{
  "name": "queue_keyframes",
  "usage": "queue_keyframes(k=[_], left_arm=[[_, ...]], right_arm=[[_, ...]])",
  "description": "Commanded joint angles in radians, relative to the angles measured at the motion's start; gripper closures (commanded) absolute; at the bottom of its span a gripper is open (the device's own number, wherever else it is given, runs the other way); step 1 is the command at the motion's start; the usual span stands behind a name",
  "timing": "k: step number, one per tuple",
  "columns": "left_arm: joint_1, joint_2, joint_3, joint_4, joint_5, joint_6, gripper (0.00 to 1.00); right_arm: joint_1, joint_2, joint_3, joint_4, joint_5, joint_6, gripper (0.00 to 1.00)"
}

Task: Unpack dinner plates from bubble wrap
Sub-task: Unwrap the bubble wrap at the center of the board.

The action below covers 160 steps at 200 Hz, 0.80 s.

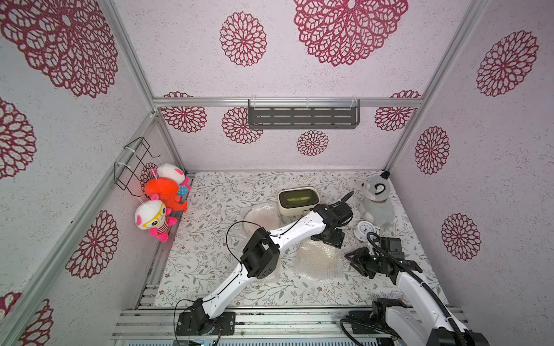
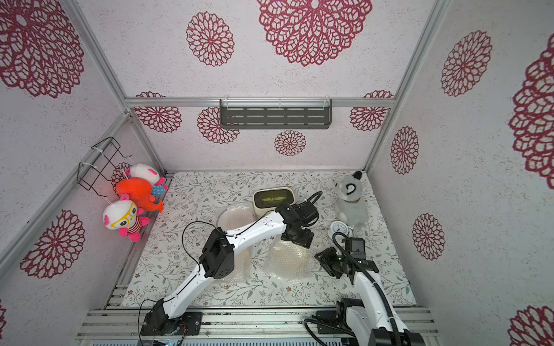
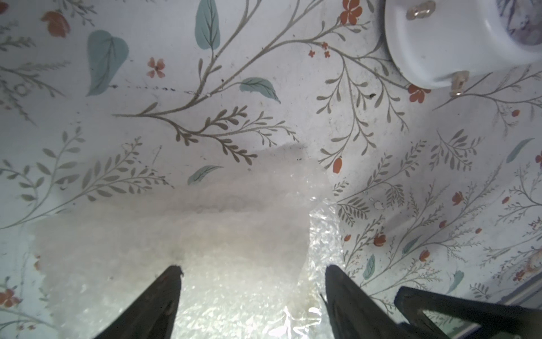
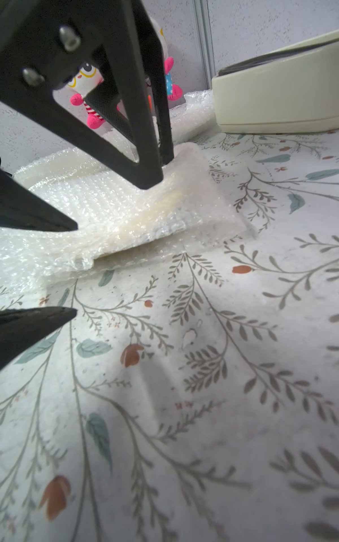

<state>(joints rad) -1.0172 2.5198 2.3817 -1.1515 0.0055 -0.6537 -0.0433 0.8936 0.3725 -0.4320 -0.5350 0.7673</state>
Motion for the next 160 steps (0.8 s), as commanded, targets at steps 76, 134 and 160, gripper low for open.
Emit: queue_keyframes(k=[76, 134, 160], left_arm=[[-0.033, 0.103, 0.134, -0.114, -0.067, 0.014, 0.23], [-0.027, 0.112, 0.132, -0.117, -0.061, 0.019, 0.52], [-0.023, 0.107, 0.120, -0.117, -0.053, 0.018, 0.62]], right_arm=[[-0.006, 0.017, -0.015, 0.033, -0.026, -0.018, 0.58], [-0.007, 0.047, -0.021, 0.070, -0.033, -0.020, 0.59], [-0.007, 0.063, -0.024, 0.099, -0.038, -0.020, 0.59]])
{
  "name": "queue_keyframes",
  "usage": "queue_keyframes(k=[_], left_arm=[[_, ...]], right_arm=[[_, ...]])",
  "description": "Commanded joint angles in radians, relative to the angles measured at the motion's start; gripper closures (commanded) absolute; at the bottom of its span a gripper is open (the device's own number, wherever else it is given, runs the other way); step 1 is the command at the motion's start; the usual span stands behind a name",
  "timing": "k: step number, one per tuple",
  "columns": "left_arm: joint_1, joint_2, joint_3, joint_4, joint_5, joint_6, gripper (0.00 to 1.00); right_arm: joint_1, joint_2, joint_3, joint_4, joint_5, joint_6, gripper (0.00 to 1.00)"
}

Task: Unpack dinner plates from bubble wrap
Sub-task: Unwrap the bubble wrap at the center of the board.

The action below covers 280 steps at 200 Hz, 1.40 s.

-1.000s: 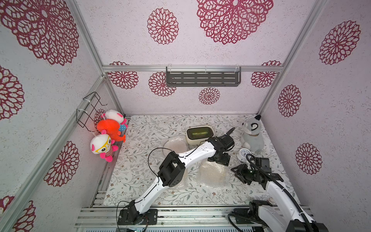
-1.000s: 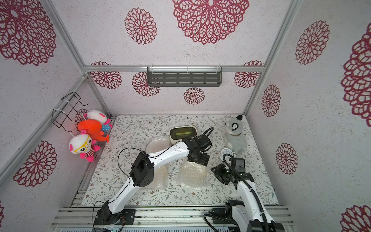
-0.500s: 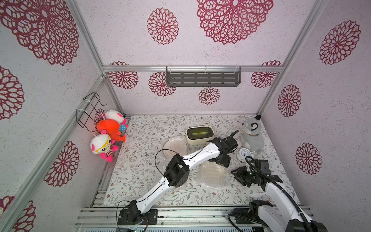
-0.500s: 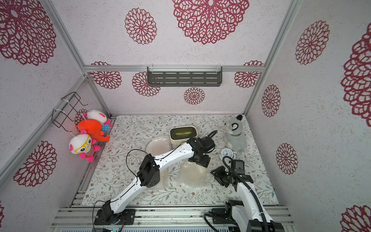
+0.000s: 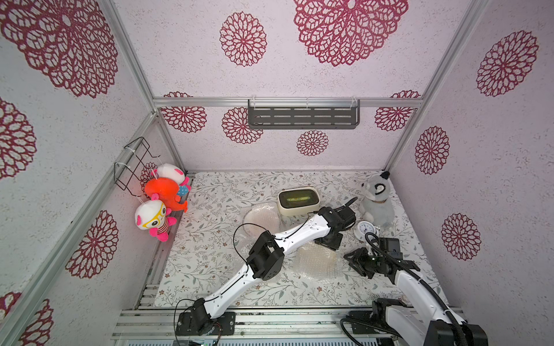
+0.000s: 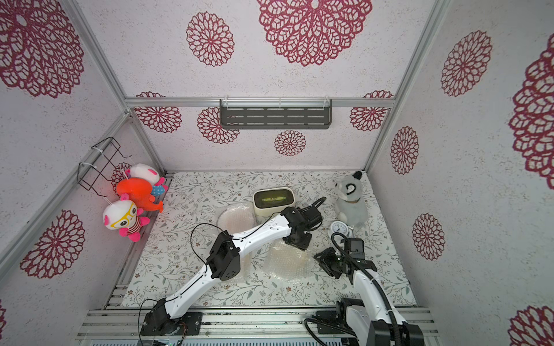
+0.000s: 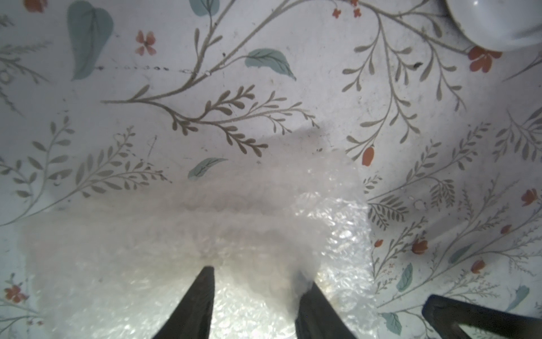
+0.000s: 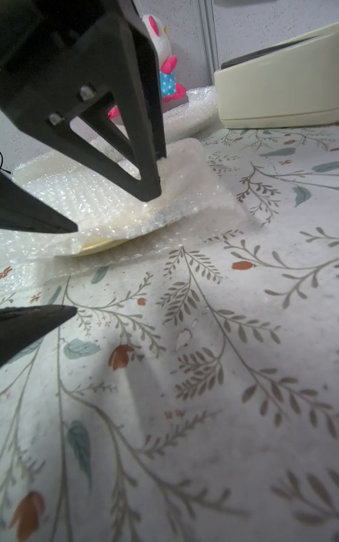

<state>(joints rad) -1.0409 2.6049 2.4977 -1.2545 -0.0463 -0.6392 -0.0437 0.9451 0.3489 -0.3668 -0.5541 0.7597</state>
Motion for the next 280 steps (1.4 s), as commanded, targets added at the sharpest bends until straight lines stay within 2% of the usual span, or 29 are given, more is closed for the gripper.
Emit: queue_keyframes(k=[1, 23, 99, 159, 229, 280], left_arm=[[0.000, 0.023, 0.003, -0.014, 0.000, 0.004, 0.63], [0.003, 0.009, -0.023, -0.001, 0.015, 0.005, 0.71], [0.019, -0.044, -0.118, 0.081, 0.066, -0.023, 0.85], [0.027, -0.082, -0.159, 0.131, 0.088, -0.039, 0.89], [0.032, -0.109, -0.167, 0.143, 0.089, -0.037, 1.00], [0.039, -0.127, -0.168, 0.145, 0.087, -0.034, 1.00]], right_arm=[[-0.007, 0.012, -0.001, 0.035, -0.020, -0.013, 0.59], [-0.007, 0.029, 0.000, 0.064, -0.029, -0.010, 0.59], [-0.007, 0.105, -0.003, 0.198, -0.096, 0.003, 0.58], [-0.005, 0.181, -0.022, 0.312, -0.144, 0.029, 0.59], [0.001, 0.222, -0.021, 0.352, -0.175, 0.029, 0.61], [0.021, 0.256, -0.006, 0.370, -0.169, 0.029, 0.63]])
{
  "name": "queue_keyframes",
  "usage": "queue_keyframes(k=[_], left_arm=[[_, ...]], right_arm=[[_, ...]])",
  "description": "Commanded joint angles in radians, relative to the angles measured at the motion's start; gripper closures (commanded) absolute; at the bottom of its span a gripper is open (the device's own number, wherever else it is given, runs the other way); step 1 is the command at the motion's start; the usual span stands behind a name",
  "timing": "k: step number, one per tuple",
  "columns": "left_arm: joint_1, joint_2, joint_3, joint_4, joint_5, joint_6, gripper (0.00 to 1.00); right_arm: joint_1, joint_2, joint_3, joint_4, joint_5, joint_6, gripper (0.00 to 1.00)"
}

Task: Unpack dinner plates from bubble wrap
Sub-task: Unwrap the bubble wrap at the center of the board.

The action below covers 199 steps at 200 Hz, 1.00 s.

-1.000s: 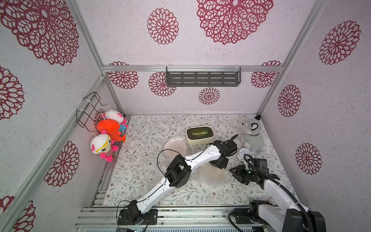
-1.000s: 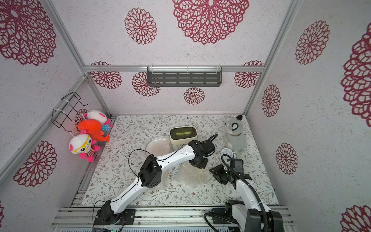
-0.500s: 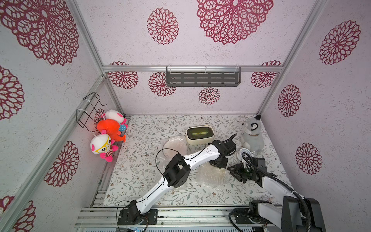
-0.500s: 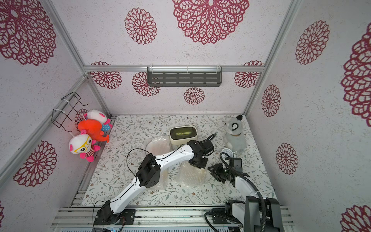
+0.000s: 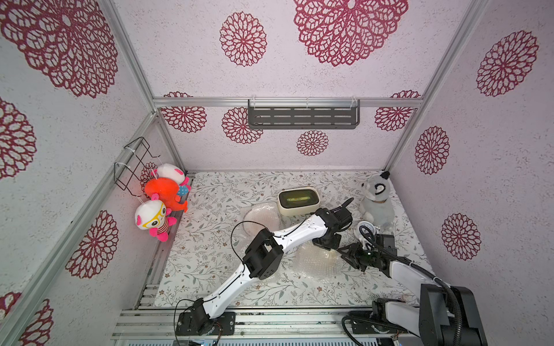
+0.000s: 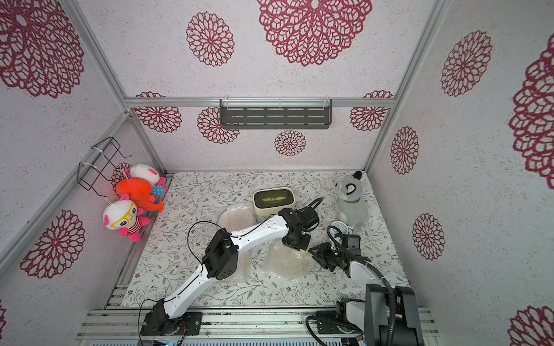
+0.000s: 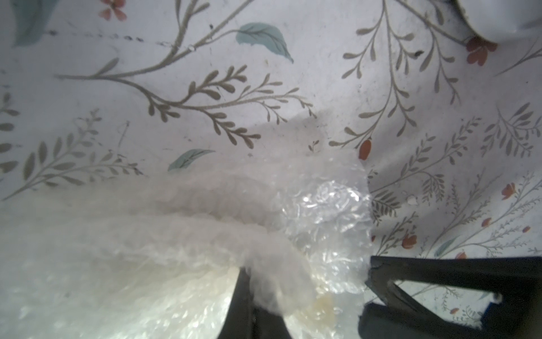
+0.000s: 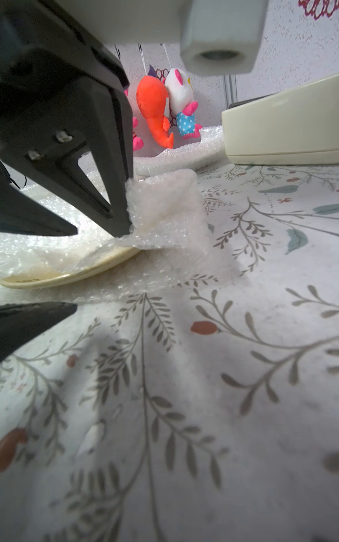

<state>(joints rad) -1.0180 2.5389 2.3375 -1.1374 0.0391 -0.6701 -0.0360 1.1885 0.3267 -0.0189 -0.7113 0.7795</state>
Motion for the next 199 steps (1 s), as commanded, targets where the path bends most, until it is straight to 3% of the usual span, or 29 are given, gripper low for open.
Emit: queue_keyframes(k=[1, 81, 129, 157, 199], left_arm=[[0.016, -0.061, -0.008, 0.027, 0.003, -0.003, 1.00], [0.021, -0.063, -0.012, 0.030, 0.011, 0.000, 1.00], [0.027, -0.069, -0.026, 0.050, 0.024, -0.005, 1.00], [0.034, -0.086, -0.060, 0.078, 0.039, -0.017, 1.00], [0.058, -0.137, -0.155, 0.149, 0.075, -0.048, 1.00]], right_arm=[[0.014, 0.014, 0.017, 0.023, -0.011, 0.009, 0.63], [0.057, 0.040, 0.034, 0.043, 0.010, 0.020, 0.69], [0.074, 0.071, 0.035, 0.063, 0.027, 0.017, 0.82], [0.082, 0.089, 0.032, 0.070, 0.039, 0.018, 1.00], [0.082, 0.088, 0.023, 0.046, 0.064, -0.003, 1.00]])
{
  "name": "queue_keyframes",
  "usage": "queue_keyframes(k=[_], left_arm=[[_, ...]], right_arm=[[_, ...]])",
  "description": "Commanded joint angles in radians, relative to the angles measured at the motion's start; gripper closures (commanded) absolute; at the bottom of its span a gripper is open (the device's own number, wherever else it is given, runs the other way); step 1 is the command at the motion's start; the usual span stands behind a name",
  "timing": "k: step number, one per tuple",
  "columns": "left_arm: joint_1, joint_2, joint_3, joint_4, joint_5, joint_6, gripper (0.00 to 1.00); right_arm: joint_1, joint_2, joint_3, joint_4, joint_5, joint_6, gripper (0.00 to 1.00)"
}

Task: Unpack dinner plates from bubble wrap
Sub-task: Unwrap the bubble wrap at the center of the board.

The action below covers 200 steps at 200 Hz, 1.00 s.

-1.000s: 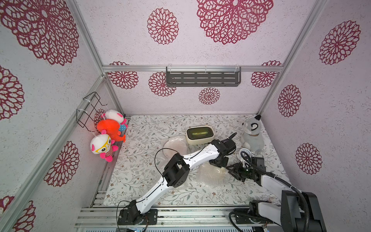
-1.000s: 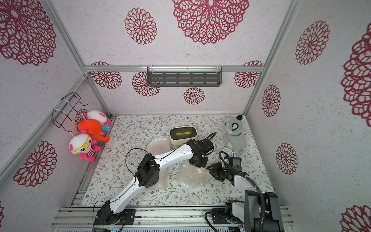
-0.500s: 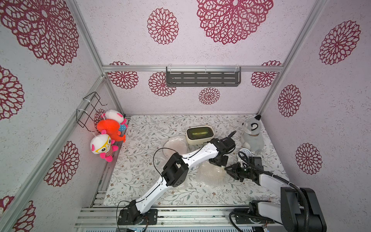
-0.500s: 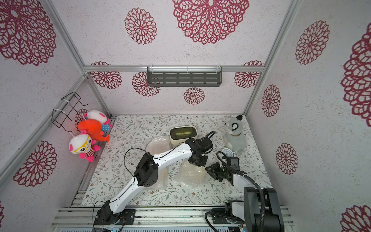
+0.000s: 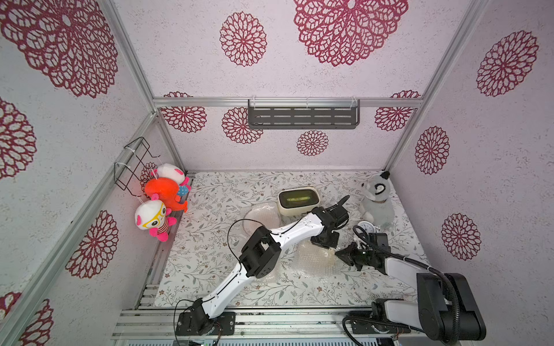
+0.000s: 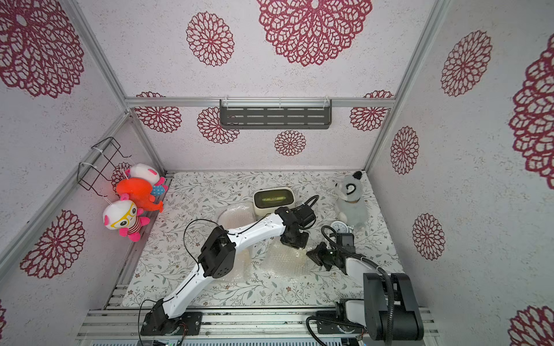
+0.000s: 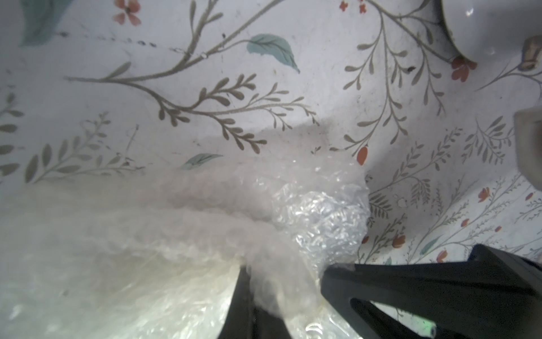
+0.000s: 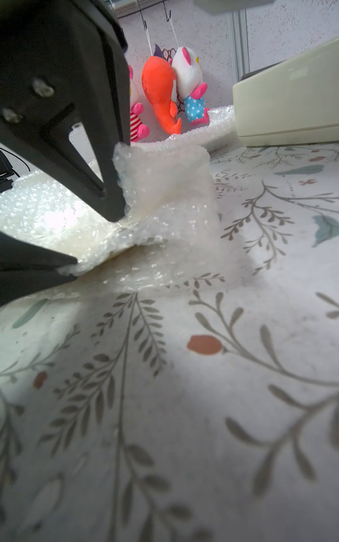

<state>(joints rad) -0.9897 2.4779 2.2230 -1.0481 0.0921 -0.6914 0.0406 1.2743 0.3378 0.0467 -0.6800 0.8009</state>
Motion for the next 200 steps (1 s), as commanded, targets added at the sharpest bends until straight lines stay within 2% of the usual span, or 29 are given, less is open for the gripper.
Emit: queue_keyframes(k=[1, 89, 200], left_arm=[[0.030, -0.078, -0.042, 0.062, 0.022, -0.028, 1.00], [0.090, -0.215, -0.233, 0.212, 0.112, -0.075, 1.00], [0.094, -0.264, -0.261, 0.243, 0.128, -0.071, 1.00]], right_arm=[[0.005, 0.002, 0.012, -0.020, 0.033, -0.024, 1.00], [0.005, 0.002, 0.013, -0.030, 0.060, -0.032, 1.00], [0.005, -0.003, 0.009, -0.041, 0.080, -0.043, 1.00]])
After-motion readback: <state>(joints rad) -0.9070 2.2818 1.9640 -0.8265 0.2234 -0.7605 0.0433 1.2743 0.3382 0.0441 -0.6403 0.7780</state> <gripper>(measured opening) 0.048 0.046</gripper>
